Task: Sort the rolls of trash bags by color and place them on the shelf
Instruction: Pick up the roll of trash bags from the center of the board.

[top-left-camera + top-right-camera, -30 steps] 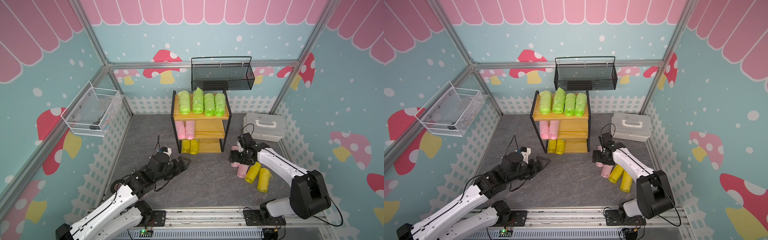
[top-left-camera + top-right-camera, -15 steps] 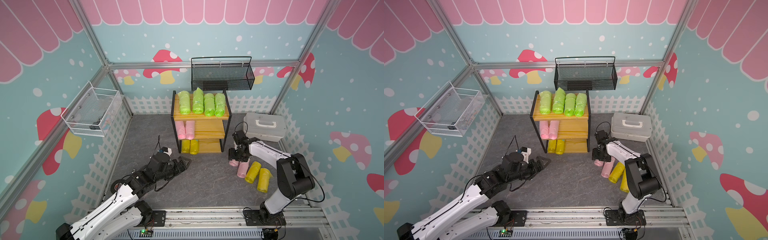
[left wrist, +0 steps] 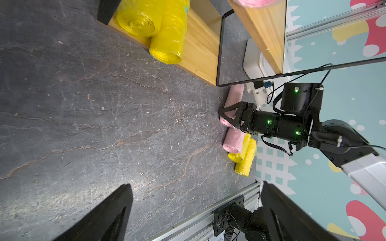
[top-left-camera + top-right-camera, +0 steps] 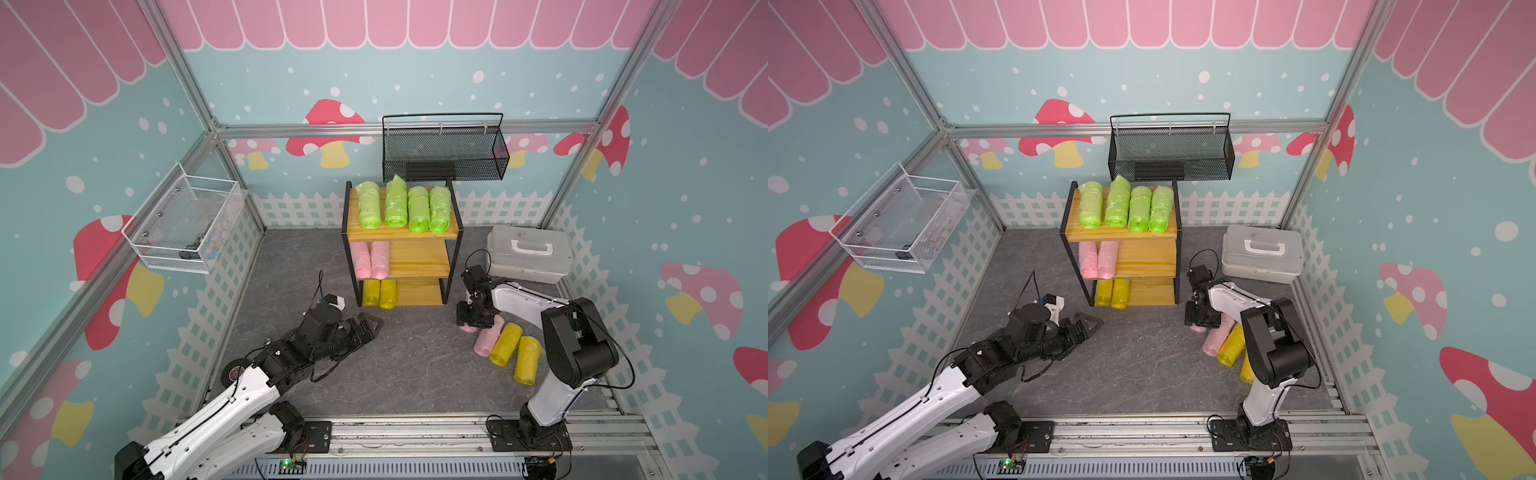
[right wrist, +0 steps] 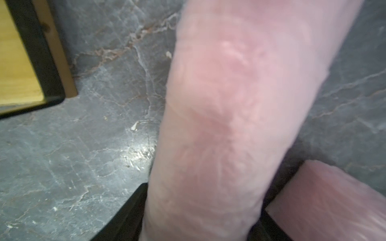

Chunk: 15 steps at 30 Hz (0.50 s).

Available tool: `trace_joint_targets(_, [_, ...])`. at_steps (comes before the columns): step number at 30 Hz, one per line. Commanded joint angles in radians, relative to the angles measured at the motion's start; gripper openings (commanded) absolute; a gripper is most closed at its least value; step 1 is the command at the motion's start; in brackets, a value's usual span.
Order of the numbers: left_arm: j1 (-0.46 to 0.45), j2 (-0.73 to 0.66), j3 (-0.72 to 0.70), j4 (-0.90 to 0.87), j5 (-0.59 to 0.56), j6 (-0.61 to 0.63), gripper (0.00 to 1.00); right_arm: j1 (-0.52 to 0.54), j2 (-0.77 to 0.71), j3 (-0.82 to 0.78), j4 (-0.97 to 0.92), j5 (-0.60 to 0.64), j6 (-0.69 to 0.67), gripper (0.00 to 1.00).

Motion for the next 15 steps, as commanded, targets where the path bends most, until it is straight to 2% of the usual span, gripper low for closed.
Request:
trace_joint_targets(1, [0.001, -0.015, 0.005, 0.013, -0.005, -0.001, 0.98, -0.004, -0.026, -0.036, -0.008, 0.010, 0.003, 0.48])
trace_joint_targets(4, [0.002, -0.015, 0.007, 0.013, -0.002, -0.002, 0.98, -0.003, -0.063, -0.051, -0.015, 0.013, 0.002, 0.25])
trace_joint_targets(7, [0.001, -0.015, 0.013, 0.014, 0.003, 0.002, 0.97, -0.004, -0.120, -0.069, -0.036, 0.008, 0.000, 0.12])
trace_joint_targets(12, [0.001, -0.009, 0.037, 0.013, 0.018, 0.023, 0.98, -0.004, -0.320, -0.122, -0.096, -0.015, -0.008, 0.01])
trace_joint_targets(15, [0.001, -0.004, 0.050, 0.054, 0.038, 0.036, 0.98, -0.004, -0.492, -0.148, -0.112, -0.099, -0.023, 0.00])
